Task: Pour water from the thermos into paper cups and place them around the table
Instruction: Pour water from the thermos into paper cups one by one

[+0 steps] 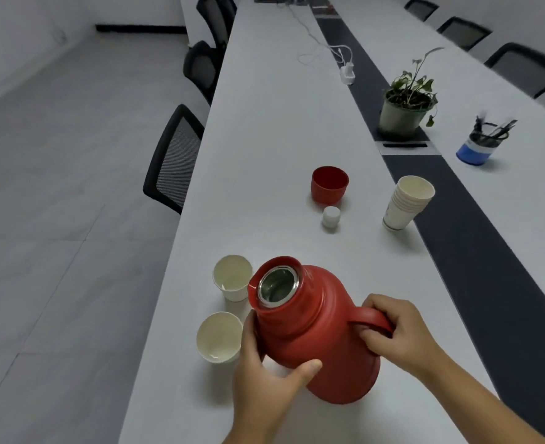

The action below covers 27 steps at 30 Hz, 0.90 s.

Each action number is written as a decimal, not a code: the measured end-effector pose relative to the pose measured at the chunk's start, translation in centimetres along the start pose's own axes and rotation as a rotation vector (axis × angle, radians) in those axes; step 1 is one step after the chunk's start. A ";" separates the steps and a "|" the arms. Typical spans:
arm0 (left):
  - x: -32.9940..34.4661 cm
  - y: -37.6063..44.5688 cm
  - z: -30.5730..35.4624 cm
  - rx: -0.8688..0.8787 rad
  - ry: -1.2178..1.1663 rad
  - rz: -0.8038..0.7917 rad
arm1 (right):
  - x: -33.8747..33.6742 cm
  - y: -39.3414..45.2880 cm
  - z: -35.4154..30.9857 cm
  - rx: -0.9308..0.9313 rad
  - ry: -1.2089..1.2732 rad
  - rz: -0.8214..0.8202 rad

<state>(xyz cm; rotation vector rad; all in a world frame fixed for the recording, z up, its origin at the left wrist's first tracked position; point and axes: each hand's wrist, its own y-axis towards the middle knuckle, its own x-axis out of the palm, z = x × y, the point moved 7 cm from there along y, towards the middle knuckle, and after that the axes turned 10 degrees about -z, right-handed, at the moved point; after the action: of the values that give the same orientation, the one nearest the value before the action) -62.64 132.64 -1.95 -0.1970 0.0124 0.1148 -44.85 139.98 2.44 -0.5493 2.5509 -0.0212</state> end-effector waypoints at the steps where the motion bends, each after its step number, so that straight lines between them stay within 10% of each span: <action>1: 0.4 0.9 0.6 0.020 0.027 -0.022 | -0.5 0.5 0.4 0.011 0.015 0.000; 27: -2.4 27.7 7.3 0.053 0.444 -0.097 | -2.2 26.7 6.3 0.006 0.371 0.225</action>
<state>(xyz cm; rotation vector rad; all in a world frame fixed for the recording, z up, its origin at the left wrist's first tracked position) -68.16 160.79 -0.08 -0.1668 0.4475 -0.0283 -50.08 165.86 -5.16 -0.2704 2.9594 -0.0555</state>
